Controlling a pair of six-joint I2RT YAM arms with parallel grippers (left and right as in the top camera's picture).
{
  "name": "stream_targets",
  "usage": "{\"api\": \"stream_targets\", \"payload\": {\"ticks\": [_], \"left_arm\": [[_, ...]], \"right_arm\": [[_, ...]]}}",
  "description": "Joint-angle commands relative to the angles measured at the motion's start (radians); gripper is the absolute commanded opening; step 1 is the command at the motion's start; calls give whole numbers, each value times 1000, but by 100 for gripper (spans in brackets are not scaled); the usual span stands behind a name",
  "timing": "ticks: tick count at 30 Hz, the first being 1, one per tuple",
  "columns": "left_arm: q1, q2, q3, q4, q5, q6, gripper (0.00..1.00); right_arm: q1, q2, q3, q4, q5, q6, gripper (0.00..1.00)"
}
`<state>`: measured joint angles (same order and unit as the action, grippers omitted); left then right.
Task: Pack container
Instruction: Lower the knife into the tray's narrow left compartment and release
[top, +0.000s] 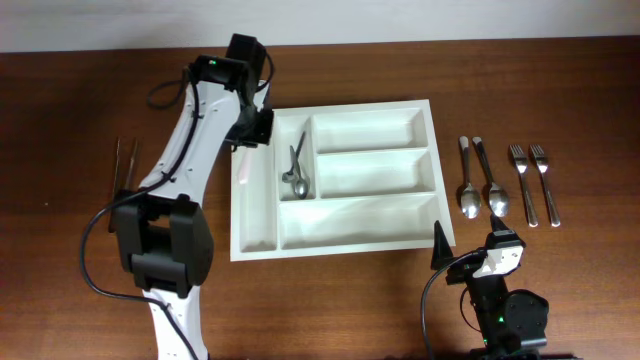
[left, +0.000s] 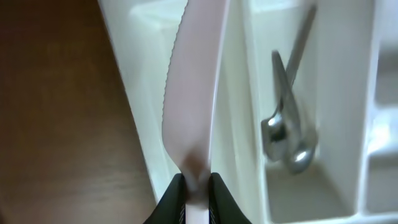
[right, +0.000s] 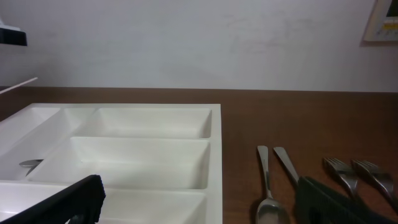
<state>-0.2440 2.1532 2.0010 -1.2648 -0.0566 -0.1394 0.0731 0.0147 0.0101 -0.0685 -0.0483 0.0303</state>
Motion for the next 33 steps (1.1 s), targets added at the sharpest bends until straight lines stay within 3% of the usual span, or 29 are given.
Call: {"api": "stream_targets", "payload": {"ticks": [1,7,8,9,11,14,17,20,26,29,33], "left_arm": [[6,-27,8,10,-12,-238,2],[6,-25,-23,23,-12,-238,2],[6,-25,-23,23,-12,-238,6],[6,-25,-24,23,-12,-237,20],[6,-26,-24,23,-12,-235,37],[7,-26,-24,23,-15,-192,46],[9,-26,-24,18,-48,-122,50],[19,-29,-20,-25,-173,-39,50],[90,-34,-17,-120,-595,-5,50],[162,-34,-17,-110,-557,50,49],[295,-34,-17,-53,-332,185,49]], "right_arm": [[5,-7,-5,-6,8,8,99],[5,-7,-5,-6,8,8,99],[5,-7,-5,-6,8,8,99],[5,-7,-5,-6,8,8,99],[5,-7,-5,-6,8,8,99],[5,-7,-5,-6,8,8,99],[5,-7,-5,-6,8,8,99],[5,-7,-5,-6,8,8,99],[5,-7,-5,-6,8,8,99],[5,-7,-5,-6,8,8,99],[5,-7,-5,-6,8,8,99]]}}
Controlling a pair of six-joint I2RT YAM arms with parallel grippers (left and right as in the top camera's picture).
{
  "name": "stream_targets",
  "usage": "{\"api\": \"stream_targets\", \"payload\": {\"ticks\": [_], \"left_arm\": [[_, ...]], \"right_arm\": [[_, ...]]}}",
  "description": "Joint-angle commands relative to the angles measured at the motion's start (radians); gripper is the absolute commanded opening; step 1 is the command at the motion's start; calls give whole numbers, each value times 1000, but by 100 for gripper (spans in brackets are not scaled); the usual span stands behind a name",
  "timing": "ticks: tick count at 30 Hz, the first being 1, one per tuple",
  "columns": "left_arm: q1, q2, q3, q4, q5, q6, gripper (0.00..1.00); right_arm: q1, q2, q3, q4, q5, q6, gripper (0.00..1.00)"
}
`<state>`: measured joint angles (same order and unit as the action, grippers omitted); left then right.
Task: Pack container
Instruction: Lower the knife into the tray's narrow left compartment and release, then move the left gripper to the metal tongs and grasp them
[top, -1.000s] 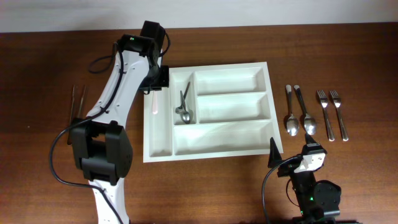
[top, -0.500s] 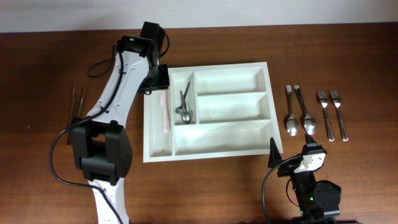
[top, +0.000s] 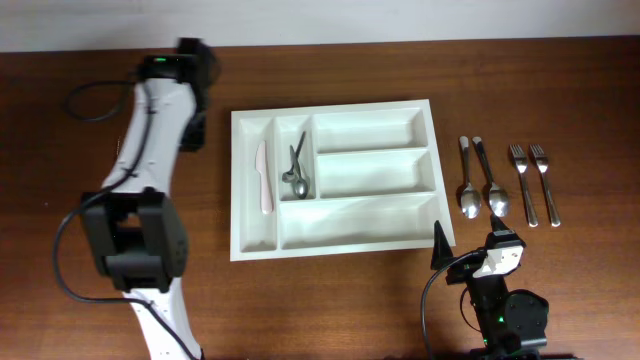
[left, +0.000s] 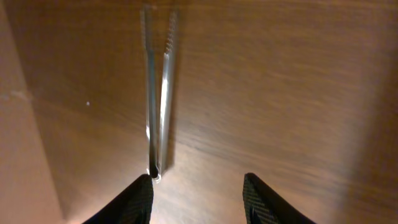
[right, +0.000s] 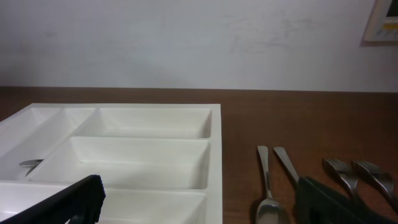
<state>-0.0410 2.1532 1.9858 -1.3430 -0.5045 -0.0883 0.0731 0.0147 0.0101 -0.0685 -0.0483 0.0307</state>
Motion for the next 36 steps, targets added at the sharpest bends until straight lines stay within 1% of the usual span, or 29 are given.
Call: {"api": "stream_targets", "payload": {"ticks": [1,3,5,9,12,13,15,17,19,21,30,36], "left_arm": [[121,-34,-2,32,148,162,49],[172,-34,-2,39,196,216,50],[229,-34,-2,45,256,279,52],[284,-34,-3,72,350,328,52],[322,-32,-5,103,387,361,52],[329,-30,-5,107,394,370,50],[341,-23,-5,114,422,384,43],[344,-12,-7,123,423,409,38],[345,7,-9,128,423,423,31],[345,32,-9,129,423,423,27],[345,169,-9,124,422,432,27],[345,201,-9,146,421,446,28]], "right_arm": [[5,-7,-5,-6,8,8,99],[5,-7,-5,-6,8,8,99],[5,-7,-5,-6,8,8,99],[5,-7,-5,-6,8,8,99],[5,-7,-5,-6,8,8,99],[5,-7,-5,-6,8,8,99],[5,-7,-5,-6,8,8,99],[5,-7,-5,-6,8,8,99],[5,-7,-5,-6,8,8,99],[5,-7,-5,-6,8,8,99],[5,-7,-5,-6,8,8,99],[5,-7,-5,-6,8,8,99]]}}
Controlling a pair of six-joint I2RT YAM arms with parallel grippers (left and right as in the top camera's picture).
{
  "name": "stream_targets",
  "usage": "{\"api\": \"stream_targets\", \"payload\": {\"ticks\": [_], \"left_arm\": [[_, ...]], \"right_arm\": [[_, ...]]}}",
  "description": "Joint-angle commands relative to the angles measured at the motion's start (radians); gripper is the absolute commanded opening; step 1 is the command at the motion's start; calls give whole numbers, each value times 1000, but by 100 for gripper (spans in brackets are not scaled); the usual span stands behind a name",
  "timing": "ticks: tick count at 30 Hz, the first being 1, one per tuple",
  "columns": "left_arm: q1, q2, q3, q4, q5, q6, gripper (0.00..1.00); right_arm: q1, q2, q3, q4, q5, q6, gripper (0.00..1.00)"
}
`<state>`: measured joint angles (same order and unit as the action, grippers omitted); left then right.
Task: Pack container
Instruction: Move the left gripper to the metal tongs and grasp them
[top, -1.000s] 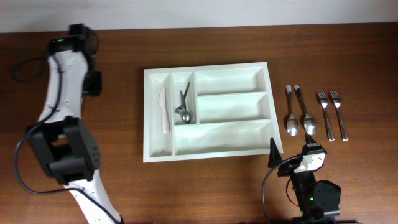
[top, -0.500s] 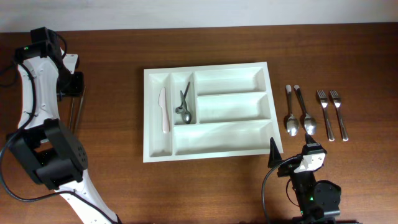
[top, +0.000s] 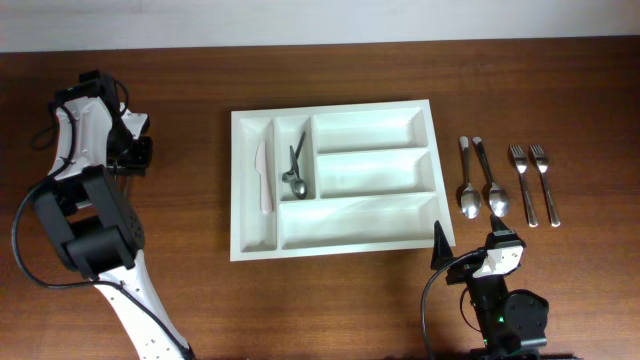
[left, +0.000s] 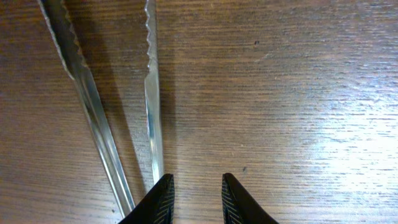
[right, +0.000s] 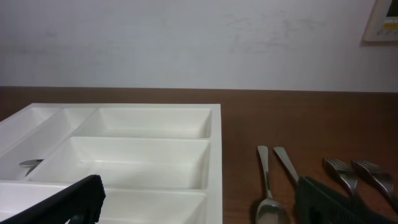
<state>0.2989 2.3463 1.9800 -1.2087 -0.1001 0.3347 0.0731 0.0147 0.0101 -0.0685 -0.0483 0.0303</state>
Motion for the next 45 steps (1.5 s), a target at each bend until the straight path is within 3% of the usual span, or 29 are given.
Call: {"api": "stream_targets", "payload": {"ticks": [1,4,6,7,17,26,37,40,45], "left_arm": [[5,8,-3,21,16,23,28],[5,8,-3,28,14,27,28],[5,9,-3,35,14,27,43],[5,9,-3,35,14,27,45],[17,10,-3,61,14,45,47],[71,11,-3,69,62,49,47],[82,11,-3,75,106,49,39],[82,11,-3,71,113,48,29],[82,11,-26,79,117,48,30]], "right_arm": [[5,-7,-5,-6,8,8,99],[5,-7,-5,-6,8,8,99],[5,-7,-5,-6,8,8,99],[5,-7,-5,-6,8,8,99],[5,-7,-5,-6,8,8,99],[5,-7,-5,-6,8,8,99],[5,-7,-5,-6,8,8,99],[5,-7,-5,-6,8,8,99],[5,-7,-5,-6,8,8,99]]}}
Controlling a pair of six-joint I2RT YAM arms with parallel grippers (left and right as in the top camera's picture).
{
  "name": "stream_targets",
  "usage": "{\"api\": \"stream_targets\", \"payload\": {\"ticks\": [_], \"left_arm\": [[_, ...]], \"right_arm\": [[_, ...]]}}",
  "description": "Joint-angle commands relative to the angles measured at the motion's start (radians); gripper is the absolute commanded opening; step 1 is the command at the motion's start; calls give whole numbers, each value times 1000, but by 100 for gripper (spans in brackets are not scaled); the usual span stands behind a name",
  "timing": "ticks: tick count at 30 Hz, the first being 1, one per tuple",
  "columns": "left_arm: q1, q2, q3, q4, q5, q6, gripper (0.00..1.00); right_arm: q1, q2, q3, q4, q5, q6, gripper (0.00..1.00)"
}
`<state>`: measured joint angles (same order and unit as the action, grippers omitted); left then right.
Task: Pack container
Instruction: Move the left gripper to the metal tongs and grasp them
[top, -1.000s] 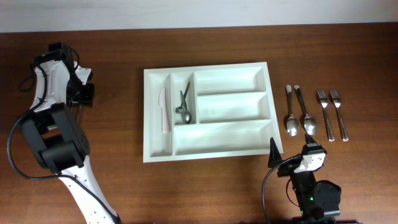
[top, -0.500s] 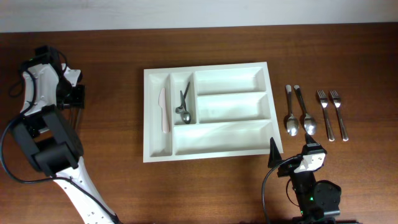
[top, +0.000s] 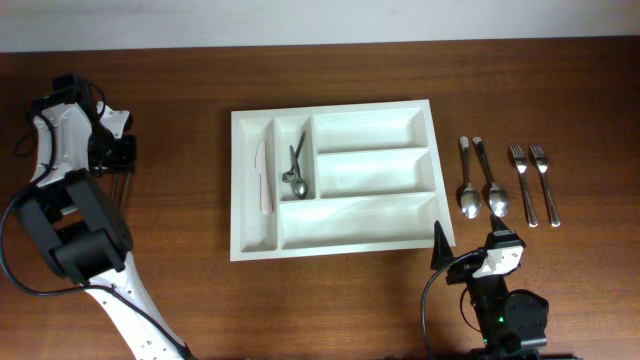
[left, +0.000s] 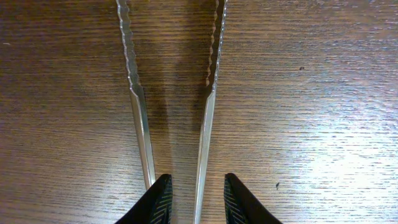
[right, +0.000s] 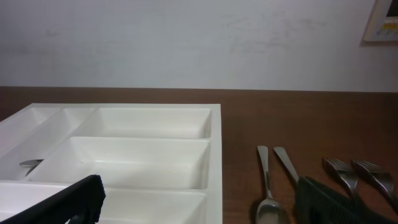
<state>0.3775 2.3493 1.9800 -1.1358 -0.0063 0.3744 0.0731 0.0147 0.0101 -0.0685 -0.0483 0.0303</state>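
The white compartment tray (top: 335, 240) lies mid-table. Its leftmost slot holds a pale knife (top: 264, 178), and the slot beside it holds two small spoons (top: 296, 170). Two serrated metal knives lie side by side at the far left of the table. In the left wrist view the right knife (left: 206, 134) runs between the fingers of my open left gripper (left: 196, 202). The left knife (left: 140, 124) lies just outside the left finger. My right gripper (right: 199, 208) stands open near the table's front edge, holding nothing.
Two large spoons (top: 478, 185) and two forks (top: 533, 182) lie in a row right of the tray. The tray's three long right-hand compartments (top: 375, 170) hold nothing. The right arm's base (top: 498, 300) sits at the front right.
My left gripper has shifted over the two metal knives. The right knife, which lay just outside its left finger, now lies between the fingers. The right arm has not moved.
My left gripper was shut on the pale knife over the tray's leftmost slot. Then that knife lay in the slot and the open gripper was over the table left of the tray. It then stood low beside the two metal knives, and now straddles the right one.
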Motion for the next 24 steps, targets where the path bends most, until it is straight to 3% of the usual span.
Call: {"api": "stream_targets", "payload": {"ticks": [1,9,13,19,24], "left_arm": [[3,8,-39,13,23,9,30],[3,8,-162,87,22,9,30],[3,6,-156,82,23,8,2],[1,5,-25,-3,28,-48,2],[-42,1,230,-159,151,-79,2]], "right_arm": [[5,-7,-5,-6,8,8,99],[5,-7,-5,-6,8,8,99],[5,-7,-5,-6,8,8,99],[5,-7,-5,-6,8,8,99],[5,-7,-5,-6,8,8,99]]}}
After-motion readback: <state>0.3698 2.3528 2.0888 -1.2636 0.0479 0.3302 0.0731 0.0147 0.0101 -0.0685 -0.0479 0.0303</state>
